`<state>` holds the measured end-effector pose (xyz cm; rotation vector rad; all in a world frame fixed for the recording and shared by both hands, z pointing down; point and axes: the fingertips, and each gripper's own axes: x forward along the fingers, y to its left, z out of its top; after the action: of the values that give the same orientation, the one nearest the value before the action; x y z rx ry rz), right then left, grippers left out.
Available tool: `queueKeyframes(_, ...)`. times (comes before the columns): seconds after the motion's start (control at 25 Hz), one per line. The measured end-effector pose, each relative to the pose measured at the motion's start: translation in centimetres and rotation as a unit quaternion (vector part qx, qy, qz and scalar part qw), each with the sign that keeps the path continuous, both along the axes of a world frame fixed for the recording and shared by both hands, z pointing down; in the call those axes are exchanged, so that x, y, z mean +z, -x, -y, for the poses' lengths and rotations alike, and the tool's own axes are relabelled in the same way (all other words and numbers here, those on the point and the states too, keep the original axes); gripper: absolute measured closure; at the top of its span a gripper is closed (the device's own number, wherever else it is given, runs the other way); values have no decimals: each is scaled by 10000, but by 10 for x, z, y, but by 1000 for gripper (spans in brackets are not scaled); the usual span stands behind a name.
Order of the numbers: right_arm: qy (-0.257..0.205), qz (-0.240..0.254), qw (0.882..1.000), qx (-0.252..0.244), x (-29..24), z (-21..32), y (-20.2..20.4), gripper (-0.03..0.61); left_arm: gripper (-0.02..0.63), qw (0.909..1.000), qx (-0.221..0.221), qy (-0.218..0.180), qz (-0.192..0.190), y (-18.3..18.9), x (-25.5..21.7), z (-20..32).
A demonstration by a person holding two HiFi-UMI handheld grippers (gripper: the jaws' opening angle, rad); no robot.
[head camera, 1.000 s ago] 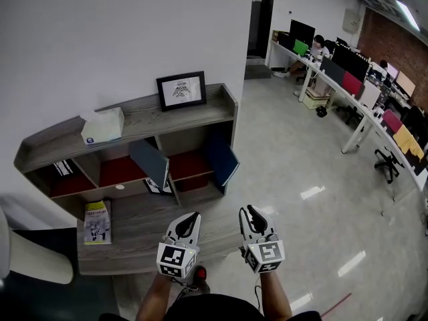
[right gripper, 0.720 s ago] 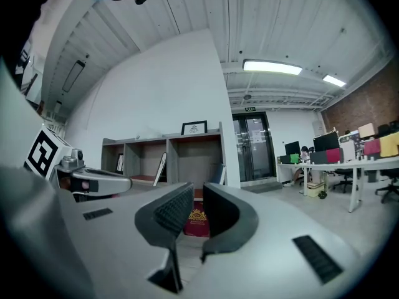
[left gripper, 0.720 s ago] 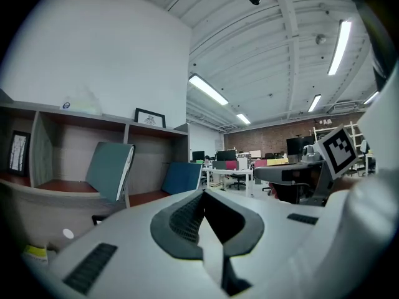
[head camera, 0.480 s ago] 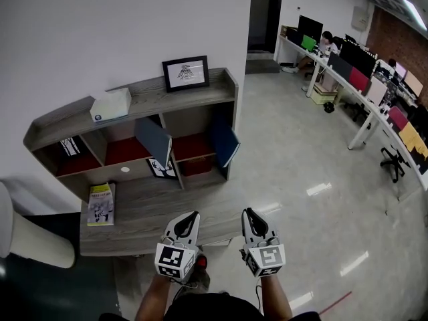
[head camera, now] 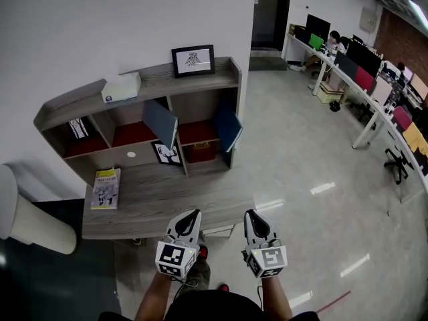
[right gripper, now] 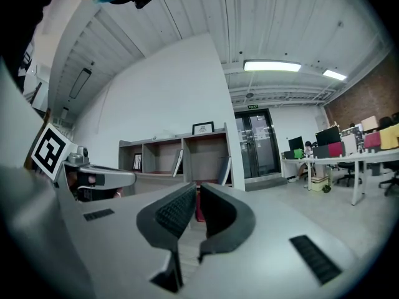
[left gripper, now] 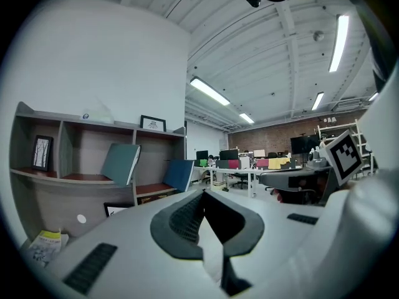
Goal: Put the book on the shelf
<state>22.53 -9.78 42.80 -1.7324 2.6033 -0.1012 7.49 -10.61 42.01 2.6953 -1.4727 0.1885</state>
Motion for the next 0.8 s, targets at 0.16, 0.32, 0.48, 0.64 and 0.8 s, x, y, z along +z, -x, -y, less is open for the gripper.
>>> queueKeyframes(0.16, 19, 28, 10000, -20, 4, -17, -2, 534, 607, 10000, -28, -28, 15, -1, 0, -16)
queueKeyframes(0.32, 28, -20, 10000, -62, 7, -30, -3, 534, 607, 10000, -52, -25, 4, -2, 2, -27)
queueKeyframes(0.48, 45, -73, 9999, -68, 9, -39, -9, 534, 607, 10000, -66, 3, 24, -4, 4, -36)
queueKeyframes(0.64, 50, -109, 9999, -78, 11, -42, -12, 534, 607, 9999, -90, 29, 52, -5, 6, -38)
queueKeyframes(0.8, 65, -124, 9998, -112, 12, -43, -9, 534, 607, 9999, -94, 8, 53, -5, 5, -38)
